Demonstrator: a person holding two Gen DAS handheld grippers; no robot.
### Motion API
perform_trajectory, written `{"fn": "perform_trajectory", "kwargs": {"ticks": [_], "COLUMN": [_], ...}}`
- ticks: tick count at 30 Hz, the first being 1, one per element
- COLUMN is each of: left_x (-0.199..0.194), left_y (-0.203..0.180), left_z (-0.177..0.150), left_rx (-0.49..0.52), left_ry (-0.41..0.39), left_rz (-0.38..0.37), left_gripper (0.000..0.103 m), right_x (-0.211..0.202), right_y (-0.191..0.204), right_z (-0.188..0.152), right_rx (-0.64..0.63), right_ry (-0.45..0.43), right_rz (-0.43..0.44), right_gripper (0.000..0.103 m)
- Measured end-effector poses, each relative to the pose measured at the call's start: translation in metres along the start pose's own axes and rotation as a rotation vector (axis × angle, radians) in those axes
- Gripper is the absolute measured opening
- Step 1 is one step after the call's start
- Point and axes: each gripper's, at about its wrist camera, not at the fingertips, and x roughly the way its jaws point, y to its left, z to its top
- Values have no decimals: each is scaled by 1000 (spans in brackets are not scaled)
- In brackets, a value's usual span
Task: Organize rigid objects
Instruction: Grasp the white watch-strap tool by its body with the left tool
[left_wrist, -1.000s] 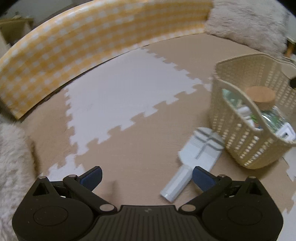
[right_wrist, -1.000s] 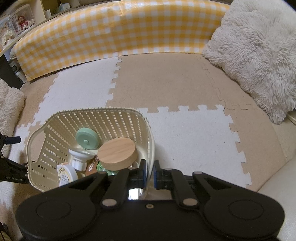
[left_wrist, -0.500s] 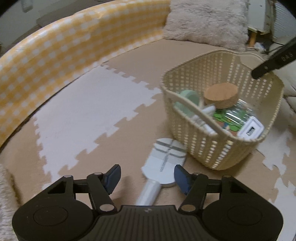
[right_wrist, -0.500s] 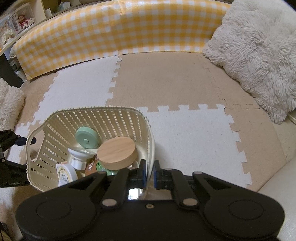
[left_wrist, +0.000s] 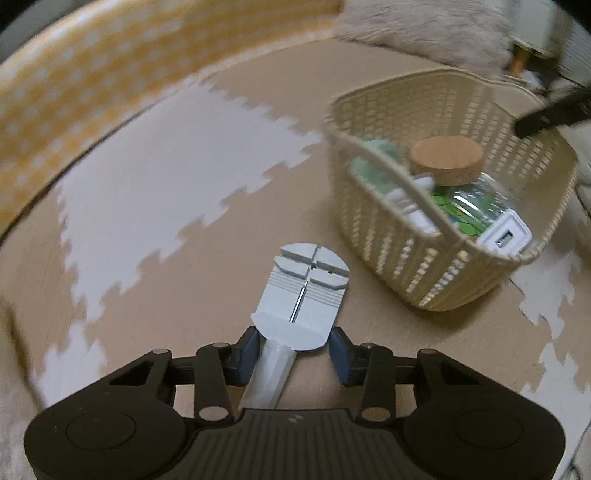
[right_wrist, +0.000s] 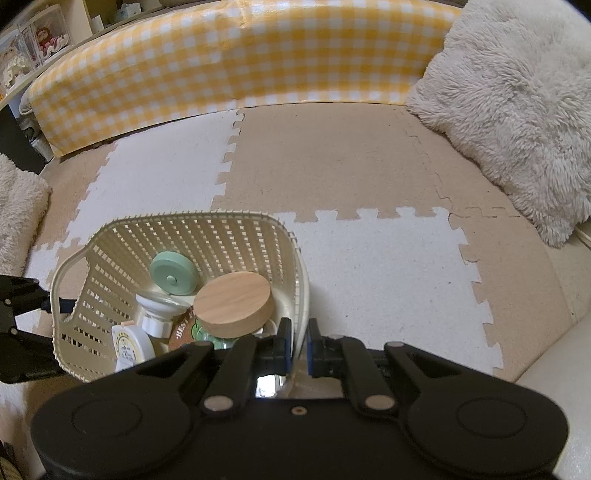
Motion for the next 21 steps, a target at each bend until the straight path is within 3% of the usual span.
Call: {"fn": "perform_trajectory", "kwargs": {"ticks": [4, 6, 10, 14, 21], "left_x": [-8, -8, -1, 7, 7], "left_y": [3, 0, -4, -7, -4], "left_z": [-2, -3, -1, -1, -3], "left_rx": [-31, -20, 1, 49, 25], "left_ry": [16, -13, -56, -70, -54], "left_rz": [-6, 0, -1, 7, -6], "left_gripper": [43, 44, 55, 56, 51], "right_x": [0, 0, 0, 0, 0], "right_y": [0, 0, 0, 0, -1], "right_z": [0, 0, 0, 0, 0], "right_rx": [0, -1, 0, 0, -4], "right_ry": [0, 0, 0, 0, 4], "right_rz": [0, 0, 0, 0, -1], "right_gripper": [7, 7, 7, 7, 7]}}
